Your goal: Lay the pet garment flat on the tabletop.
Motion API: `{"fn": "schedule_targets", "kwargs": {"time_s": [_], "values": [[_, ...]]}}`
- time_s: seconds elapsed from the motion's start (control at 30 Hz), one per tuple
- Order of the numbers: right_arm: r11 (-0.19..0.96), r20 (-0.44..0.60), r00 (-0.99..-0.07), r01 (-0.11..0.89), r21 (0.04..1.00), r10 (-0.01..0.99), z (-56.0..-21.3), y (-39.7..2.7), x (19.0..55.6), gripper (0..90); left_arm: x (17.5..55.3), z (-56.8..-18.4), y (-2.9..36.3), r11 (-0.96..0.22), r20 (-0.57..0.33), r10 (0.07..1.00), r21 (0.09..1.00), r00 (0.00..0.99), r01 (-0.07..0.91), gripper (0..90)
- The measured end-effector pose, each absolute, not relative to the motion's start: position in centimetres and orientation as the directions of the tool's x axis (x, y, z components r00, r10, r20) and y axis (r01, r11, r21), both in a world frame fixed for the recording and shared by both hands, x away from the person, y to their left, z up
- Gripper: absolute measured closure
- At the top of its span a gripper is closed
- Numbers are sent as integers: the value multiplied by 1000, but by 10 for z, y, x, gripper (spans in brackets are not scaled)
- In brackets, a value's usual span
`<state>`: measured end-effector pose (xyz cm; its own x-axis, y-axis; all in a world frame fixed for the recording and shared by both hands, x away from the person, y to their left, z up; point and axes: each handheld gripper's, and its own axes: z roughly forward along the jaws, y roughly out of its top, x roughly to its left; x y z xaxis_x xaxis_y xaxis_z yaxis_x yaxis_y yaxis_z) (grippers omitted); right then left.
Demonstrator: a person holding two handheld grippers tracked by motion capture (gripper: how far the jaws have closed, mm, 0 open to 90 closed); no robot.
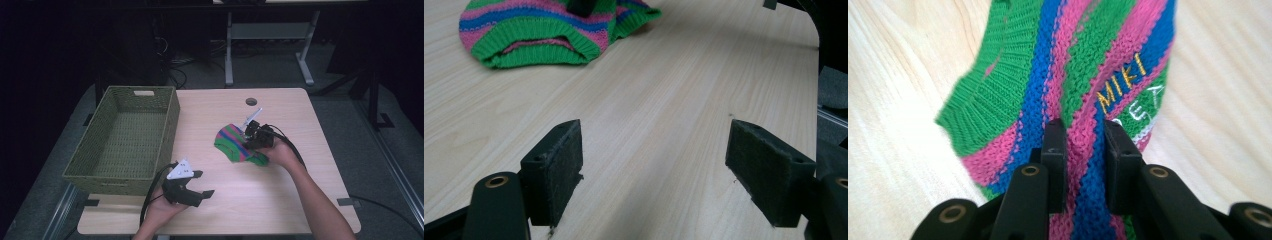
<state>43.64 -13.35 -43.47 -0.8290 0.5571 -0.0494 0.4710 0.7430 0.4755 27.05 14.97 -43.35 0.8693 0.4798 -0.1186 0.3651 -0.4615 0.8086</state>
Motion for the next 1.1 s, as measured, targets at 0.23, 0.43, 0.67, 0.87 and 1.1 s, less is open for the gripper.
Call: {"fn": "schedule_targets", "kwargs": {"time_s": [0.23,0.43,0.67,0.87,1.1], "values": [[722,-60,-829,445,530,556,-409,-147,430,752,270,-433,150,-458,-117,483,811,867,365,225],[702,-39,-841,424,573,540,-387,-157,416,752,270,-432,151,-456,-115,485,812,867,363,226],[699,-36,-863,383,604,504,-368,-162,397,751,269,-431,152,-442,-125,488,819,864,367,225],[698,-28,-876,363,618,481,-362,-166,380,751,267,-428,154,-439,-113,486,826,866,354,227],[705,-23,-889,346,619,457,-366,-168,362,751,266,-427,154,-433,-115,482,830,868,351,227]]}}
